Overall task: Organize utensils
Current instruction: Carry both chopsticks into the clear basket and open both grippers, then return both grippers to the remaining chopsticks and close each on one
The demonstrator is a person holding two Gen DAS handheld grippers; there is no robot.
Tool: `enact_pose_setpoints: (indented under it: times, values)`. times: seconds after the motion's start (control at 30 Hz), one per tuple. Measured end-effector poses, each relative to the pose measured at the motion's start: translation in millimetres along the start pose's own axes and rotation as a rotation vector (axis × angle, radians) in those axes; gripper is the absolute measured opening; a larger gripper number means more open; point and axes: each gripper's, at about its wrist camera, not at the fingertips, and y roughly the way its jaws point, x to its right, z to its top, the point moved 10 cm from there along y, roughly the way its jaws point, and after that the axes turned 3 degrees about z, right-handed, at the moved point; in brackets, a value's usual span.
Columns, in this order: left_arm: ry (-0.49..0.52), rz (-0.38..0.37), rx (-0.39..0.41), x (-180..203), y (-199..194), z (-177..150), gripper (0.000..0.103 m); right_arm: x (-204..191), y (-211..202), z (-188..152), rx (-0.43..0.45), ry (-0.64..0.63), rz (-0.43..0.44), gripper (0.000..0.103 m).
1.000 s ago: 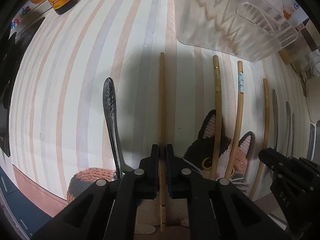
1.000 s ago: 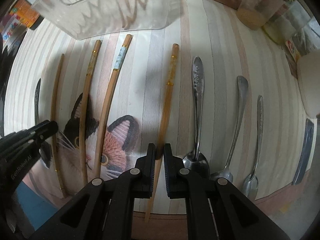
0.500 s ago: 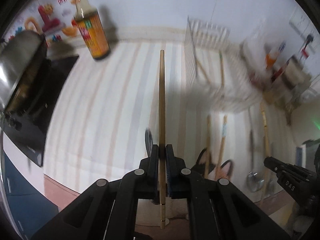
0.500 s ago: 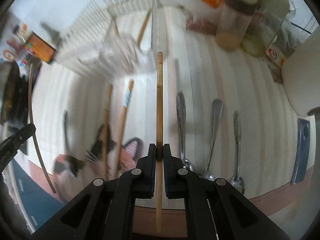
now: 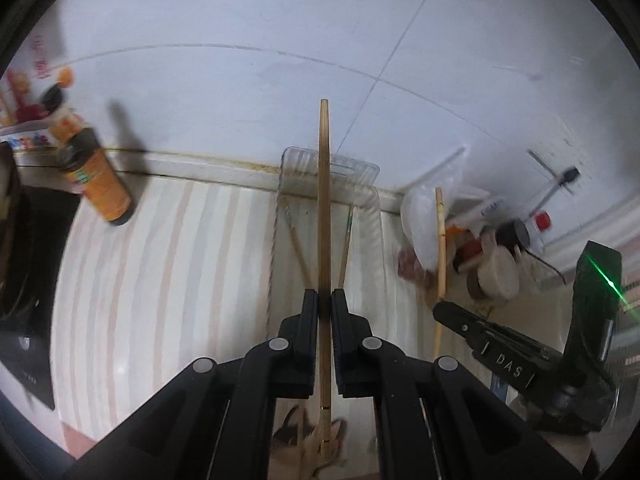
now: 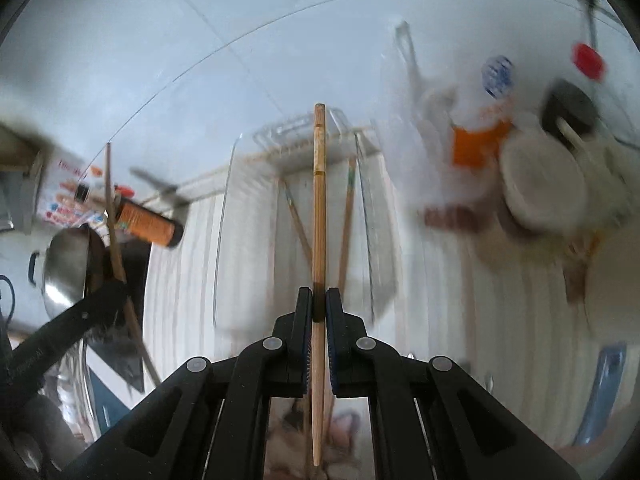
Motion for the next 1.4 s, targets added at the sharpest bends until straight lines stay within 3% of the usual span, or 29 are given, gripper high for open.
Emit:
enact_pose_setpoints:
  times: [0.1,0.27,0.43,0.53,0.6,0.67,0.7,0.73,0.8,0.87,0.93,1.03,1.17,1.4]
  values:
    - [-0.002,0.005,-0.069,0,37,18,0.004,5,24,27,-0.017,-0.002,-0.033,0.007]
    - [0.012,0.021,-0.161,1,83,24,0.004,12,55,43,-0.054,0.014,-0.076,0.007]
    - [0.026,0.037,-0.198,2,96,23,0.006,14,74,47,-0.081,0.027,-0.074,0.008]
    - [0.023,0.056,-0.166,-1,87,26,0.008,19,82,45,-0.101,0.052,-0.062,0.027]
    - [0.031,0.099,-0.116,-9,75,28,0.016,23,78,43,-0.089,0.058,-0.065,0.028]
    - [0.038,0.148,-0.062,-19,60,25,0.046,27,67,40,-0.067,0.058,-0.066,0.029]
    - [0.043,0.178,-0.03,-26,52,24,0.056,29,60,36,-0.057,0.062,-0.063,0.029]
    - [0.051,0.205,-0.003,-30,45,22,0.067,32,52,32,-0.048,0.061,-0.063,0.029]
    - [0.067,0.253,0.068,-39,28,14,0.071,35,40,20,-0.031,0.051,-0.078,0.03]
    - [0.066,0.278,0.11,-47,18,2,0.092,39,28,4,-0.011,0.041,-0.101,0.036]
    - [0.059,0.302,0.15,-57,9,-15,0.103,44,22,-15,-0.011,0.042,-0.109,0.04]
    - [0.032,0.351,0.135,-79,10,-49,0.103,52,20,-48,-0.016,0.042,-0.145,0.052]
    - [0.026,0.433,0.045,-112,33,-98,0.103,58,36,-97,-0.074,0.05,-0.154,0.052]
    - [-0.005,0.554,-0.086,-152,63,-158,0.103,46,103,-173,-0.223,0.066,-0.151,0.052]
